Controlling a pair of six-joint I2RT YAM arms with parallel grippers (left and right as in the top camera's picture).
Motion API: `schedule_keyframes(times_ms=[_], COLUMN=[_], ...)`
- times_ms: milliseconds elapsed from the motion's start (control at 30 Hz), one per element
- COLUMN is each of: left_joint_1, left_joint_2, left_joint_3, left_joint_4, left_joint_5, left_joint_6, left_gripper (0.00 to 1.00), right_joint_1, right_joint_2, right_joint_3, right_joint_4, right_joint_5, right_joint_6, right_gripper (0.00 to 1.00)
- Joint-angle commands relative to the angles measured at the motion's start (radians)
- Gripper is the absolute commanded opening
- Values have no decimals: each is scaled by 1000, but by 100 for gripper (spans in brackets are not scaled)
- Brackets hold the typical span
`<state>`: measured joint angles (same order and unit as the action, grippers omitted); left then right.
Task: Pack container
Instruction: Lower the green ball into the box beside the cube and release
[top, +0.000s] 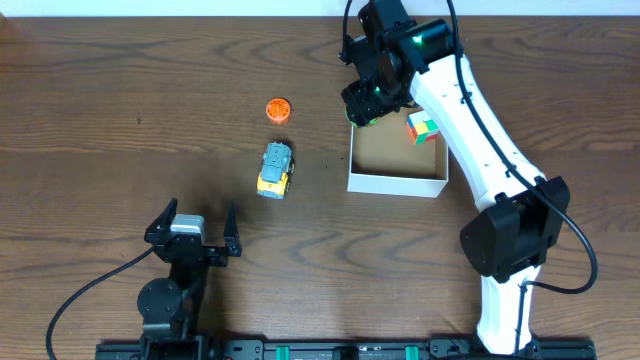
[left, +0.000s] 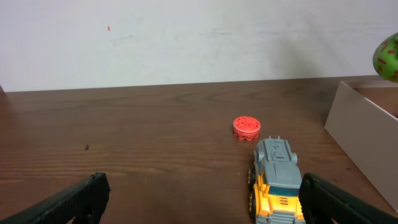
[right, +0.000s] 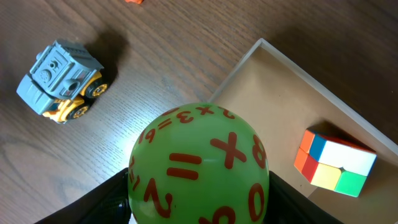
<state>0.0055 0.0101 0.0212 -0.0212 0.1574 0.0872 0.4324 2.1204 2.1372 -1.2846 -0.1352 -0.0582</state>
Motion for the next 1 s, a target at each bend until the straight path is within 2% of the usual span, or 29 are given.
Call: schedule_keyframes(times_ms=[0,967], left_joint_1=[2,2], left_joint_2=[-6,-6], left_joint_3=[-17,-17], left_joint_4=[-34,-34], left_joint_5=[15,14], left_joint_6=[17,18], left_gripper=[98,98], right_joint_1=[14,14], right_joint_2=[9,9], right_joint_3=[-8,-145], right_joint_4=[5,112], right_joint_5=[-4,-3], right_joint_6=[13,13], right_gripper=[64,67])
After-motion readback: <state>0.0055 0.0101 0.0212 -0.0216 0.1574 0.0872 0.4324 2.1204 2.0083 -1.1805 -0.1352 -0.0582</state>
